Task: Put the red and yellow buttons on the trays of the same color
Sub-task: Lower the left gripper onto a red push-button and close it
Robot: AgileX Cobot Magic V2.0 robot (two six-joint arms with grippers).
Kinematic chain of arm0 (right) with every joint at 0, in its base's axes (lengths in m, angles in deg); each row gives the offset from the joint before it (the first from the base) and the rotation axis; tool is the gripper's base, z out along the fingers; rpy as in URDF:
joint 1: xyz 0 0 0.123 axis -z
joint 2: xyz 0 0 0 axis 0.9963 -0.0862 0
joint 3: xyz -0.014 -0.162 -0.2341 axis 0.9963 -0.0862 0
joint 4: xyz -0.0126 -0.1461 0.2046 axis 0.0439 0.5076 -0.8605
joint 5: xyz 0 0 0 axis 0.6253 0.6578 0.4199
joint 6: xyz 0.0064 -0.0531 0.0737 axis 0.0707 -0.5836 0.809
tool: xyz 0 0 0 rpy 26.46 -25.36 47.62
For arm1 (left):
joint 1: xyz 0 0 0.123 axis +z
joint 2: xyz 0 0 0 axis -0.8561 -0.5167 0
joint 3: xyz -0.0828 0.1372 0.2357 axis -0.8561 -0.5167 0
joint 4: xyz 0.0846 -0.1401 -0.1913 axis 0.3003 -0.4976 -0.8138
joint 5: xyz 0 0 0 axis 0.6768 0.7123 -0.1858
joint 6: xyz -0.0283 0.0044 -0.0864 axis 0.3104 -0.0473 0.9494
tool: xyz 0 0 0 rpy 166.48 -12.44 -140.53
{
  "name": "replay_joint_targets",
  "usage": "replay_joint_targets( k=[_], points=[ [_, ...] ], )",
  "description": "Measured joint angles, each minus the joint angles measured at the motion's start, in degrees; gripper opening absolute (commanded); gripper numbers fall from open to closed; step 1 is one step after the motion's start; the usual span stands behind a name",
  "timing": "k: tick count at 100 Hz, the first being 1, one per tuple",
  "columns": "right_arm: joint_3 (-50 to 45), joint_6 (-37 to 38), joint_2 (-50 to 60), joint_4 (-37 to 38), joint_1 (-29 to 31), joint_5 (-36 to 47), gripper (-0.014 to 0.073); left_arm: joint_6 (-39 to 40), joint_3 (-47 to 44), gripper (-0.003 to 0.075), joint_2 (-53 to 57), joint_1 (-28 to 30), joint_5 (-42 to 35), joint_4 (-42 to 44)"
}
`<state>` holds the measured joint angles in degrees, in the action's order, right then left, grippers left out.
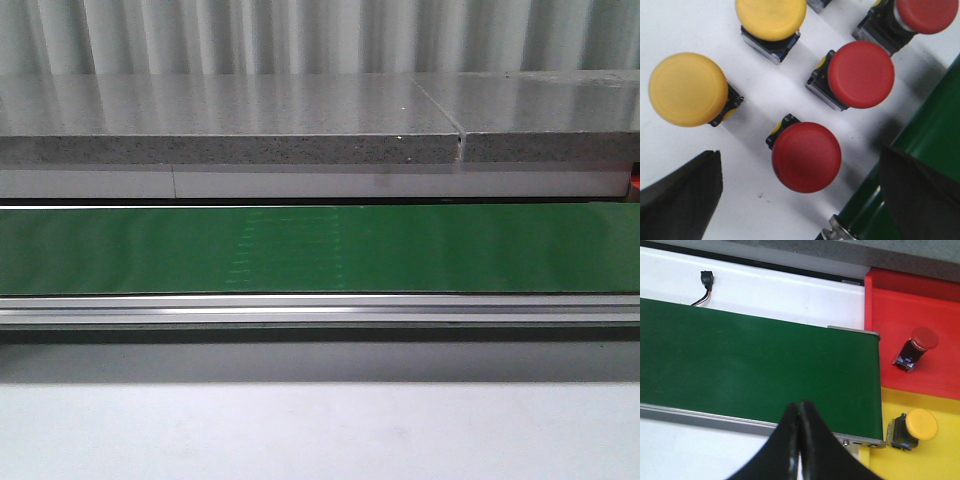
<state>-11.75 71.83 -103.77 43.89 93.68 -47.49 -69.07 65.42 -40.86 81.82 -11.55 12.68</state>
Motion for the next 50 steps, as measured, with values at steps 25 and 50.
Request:
replay_joint_targets(
  k=[25, 50],
  points=[
    [0.0, 0.0, 0.0, 0.0, 0.0, 0.0, -0.0067, 0.1, 0.0, 0.0599, -2.1, 0.0, -1.2, -0.1],
    [0.0, 0.0, 0.0, 0.0, 0.0, 0.0, -0.0067, 0.1, 0.1, 0.0599, -2.1, 0.0, -2.1, -0.1]
  ],
)
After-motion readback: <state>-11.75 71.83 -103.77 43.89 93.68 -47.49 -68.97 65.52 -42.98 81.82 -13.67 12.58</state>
